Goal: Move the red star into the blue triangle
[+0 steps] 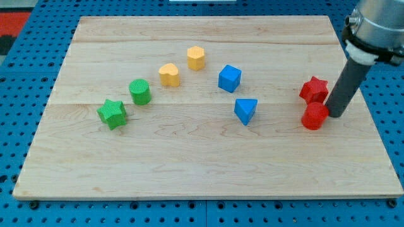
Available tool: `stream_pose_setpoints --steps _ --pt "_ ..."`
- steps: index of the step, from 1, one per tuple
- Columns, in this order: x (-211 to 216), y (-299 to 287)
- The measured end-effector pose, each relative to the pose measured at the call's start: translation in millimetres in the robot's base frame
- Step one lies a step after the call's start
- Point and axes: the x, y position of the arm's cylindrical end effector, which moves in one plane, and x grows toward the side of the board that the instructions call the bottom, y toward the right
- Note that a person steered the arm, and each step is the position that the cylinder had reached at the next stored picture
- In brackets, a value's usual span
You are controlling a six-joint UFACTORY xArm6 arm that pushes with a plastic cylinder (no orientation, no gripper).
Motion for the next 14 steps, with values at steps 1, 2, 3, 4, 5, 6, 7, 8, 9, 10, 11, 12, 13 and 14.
stream_pose_setpoints --steps 1,2,3,4,5,6,7,8,9,10,11,12,13,14 --pt "27 -12" --pt "41 -19" --pt "34 14" --pt "-9 66" --pt "-61 56" --pt "-74 26" --pt "-76 -9" --pt "-51 -24" --pt "0 -32" --pt "40 -42" --pt "66 -54" --pt "51 -48" --pt "9 -38" --pt "-19 -38"
